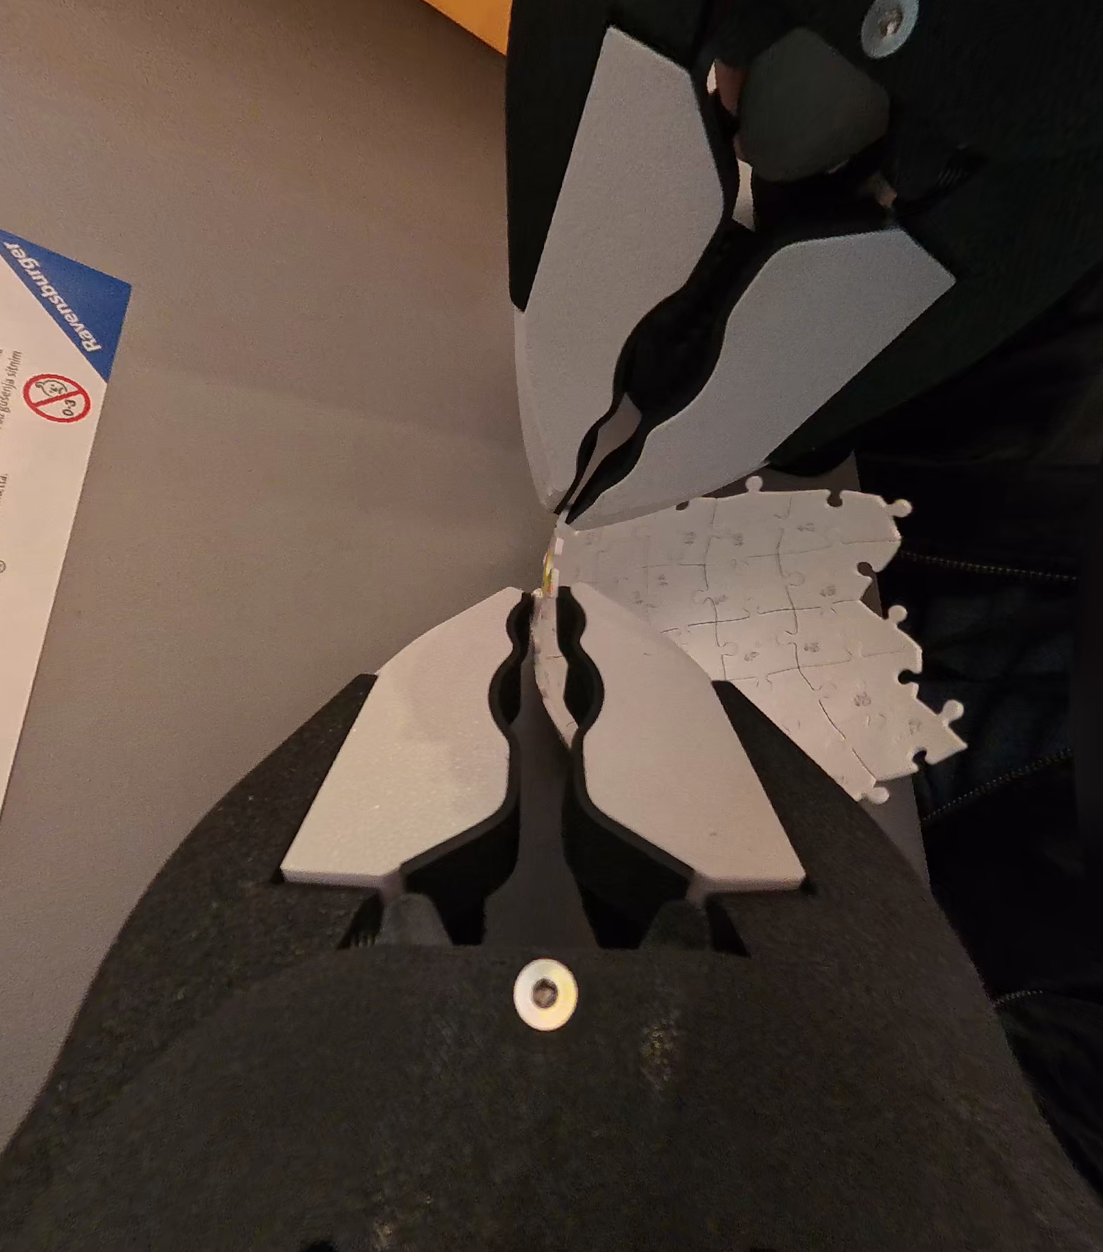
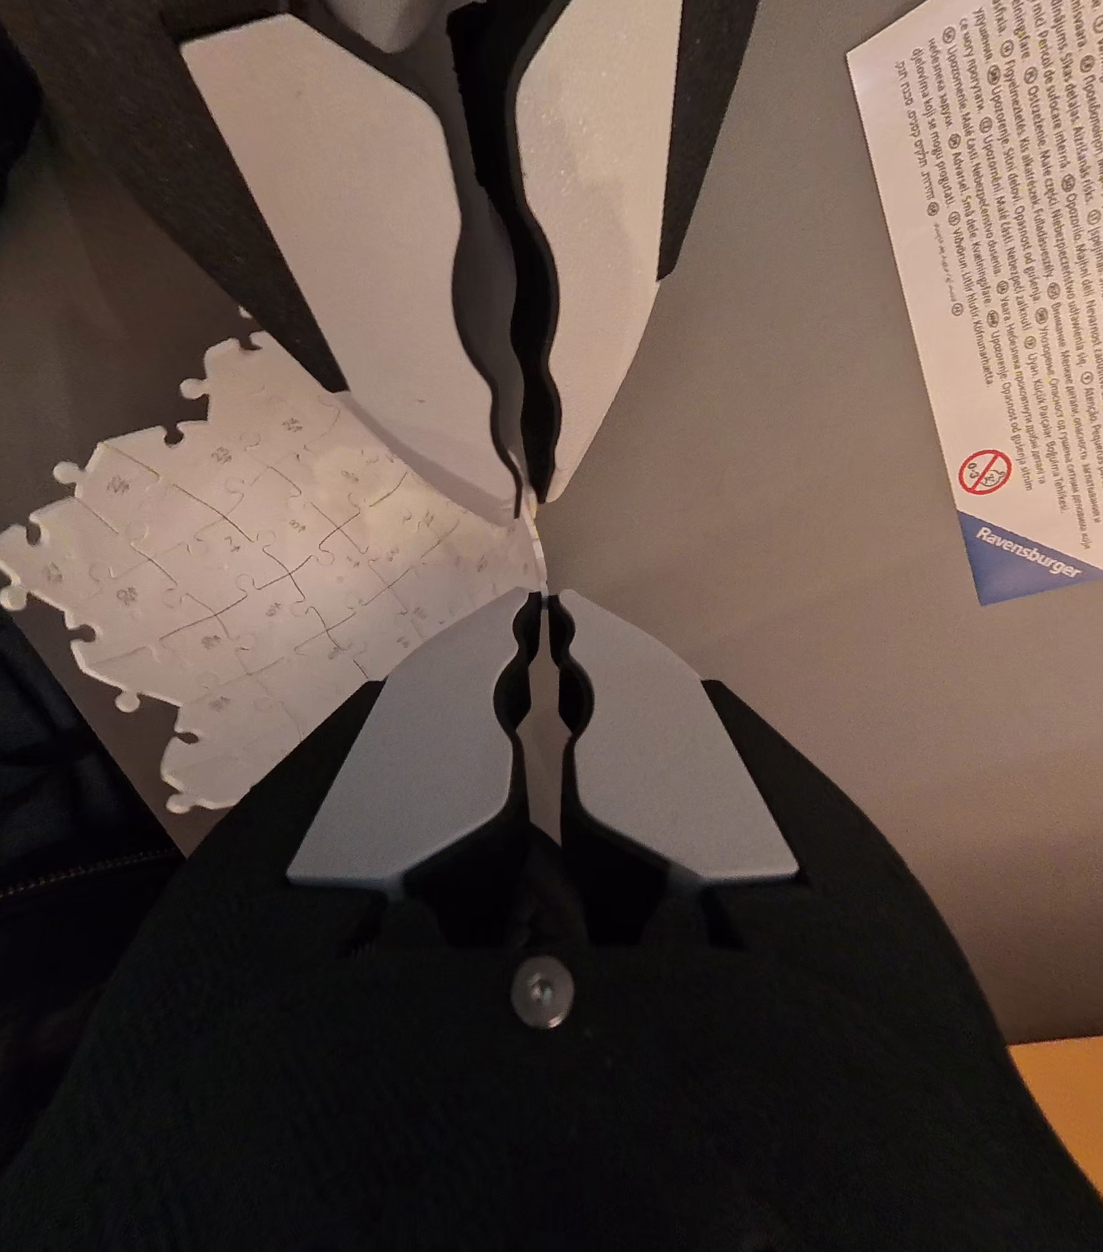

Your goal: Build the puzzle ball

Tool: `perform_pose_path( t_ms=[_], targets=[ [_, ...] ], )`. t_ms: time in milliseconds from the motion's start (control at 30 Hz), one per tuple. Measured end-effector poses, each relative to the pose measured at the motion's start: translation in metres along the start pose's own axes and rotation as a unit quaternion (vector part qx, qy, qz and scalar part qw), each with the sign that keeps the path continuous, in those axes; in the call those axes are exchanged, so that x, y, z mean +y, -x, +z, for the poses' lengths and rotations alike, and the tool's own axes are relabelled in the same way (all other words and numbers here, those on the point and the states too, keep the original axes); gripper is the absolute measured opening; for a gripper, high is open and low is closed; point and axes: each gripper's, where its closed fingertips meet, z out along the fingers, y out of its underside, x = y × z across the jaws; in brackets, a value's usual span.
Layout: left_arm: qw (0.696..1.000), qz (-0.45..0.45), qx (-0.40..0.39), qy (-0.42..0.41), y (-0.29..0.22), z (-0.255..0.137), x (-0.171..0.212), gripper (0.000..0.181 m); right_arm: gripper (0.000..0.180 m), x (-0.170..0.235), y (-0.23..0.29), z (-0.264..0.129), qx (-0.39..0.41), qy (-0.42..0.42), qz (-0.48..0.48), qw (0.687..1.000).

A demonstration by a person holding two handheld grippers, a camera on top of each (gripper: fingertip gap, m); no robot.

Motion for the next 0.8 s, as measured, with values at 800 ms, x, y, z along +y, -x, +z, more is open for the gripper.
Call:
perform_pose_path(
  t_ms=[800],
  targets=[
    [1.0,0.023,-0.01,0.008,-0.004,0.001,0.003,0.003,0.04,-0.01,0.005,0.001,-0.132,-0.103,0.083,0.982]
  ],
)
